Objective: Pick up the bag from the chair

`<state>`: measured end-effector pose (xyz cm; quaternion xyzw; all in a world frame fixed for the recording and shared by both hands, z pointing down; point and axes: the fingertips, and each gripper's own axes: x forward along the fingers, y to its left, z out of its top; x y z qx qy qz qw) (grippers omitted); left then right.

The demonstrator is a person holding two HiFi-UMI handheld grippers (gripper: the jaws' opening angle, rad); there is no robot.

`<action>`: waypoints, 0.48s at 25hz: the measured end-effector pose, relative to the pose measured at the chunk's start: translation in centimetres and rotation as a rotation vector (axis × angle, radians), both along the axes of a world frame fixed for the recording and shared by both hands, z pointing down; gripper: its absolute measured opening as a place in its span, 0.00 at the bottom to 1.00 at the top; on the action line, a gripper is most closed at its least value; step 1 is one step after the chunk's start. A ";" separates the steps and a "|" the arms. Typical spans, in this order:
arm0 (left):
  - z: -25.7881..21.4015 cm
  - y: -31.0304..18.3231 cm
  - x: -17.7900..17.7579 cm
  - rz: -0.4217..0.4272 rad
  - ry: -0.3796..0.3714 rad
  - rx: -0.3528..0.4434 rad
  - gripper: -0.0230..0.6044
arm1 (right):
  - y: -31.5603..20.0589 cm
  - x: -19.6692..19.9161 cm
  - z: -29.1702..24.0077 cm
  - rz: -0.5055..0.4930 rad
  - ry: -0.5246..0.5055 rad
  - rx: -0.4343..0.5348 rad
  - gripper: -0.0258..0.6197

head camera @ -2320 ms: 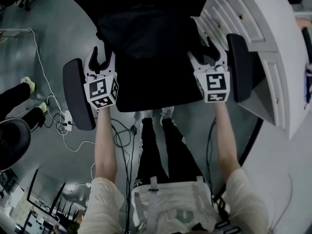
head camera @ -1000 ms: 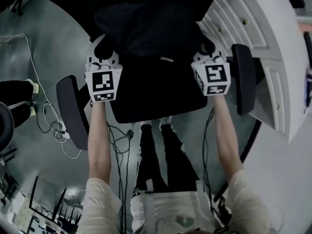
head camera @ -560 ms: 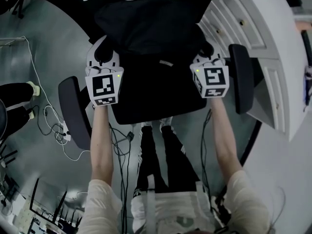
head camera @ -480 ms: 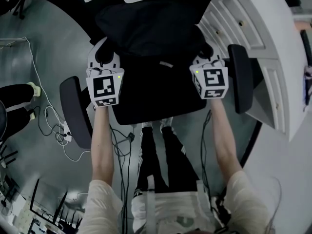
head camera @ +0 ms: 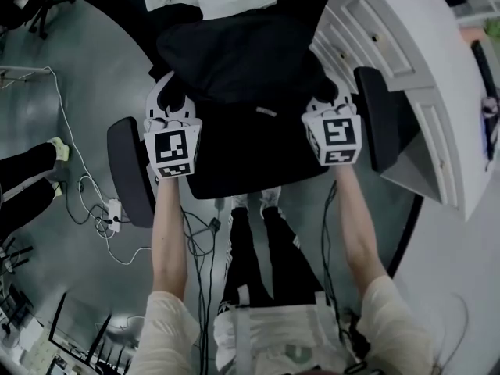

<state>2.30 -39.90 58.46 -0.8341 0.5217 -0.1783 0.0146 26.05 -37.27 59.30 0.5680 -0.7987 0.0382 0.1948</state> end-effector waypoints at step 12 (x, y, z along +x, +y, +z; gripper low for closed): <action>-4.9 2.6 -0.3 -0.034 0.020 0.024 0.13 | 2.6 -0.1 -5.1 0.006 -0.009 0.030 0.11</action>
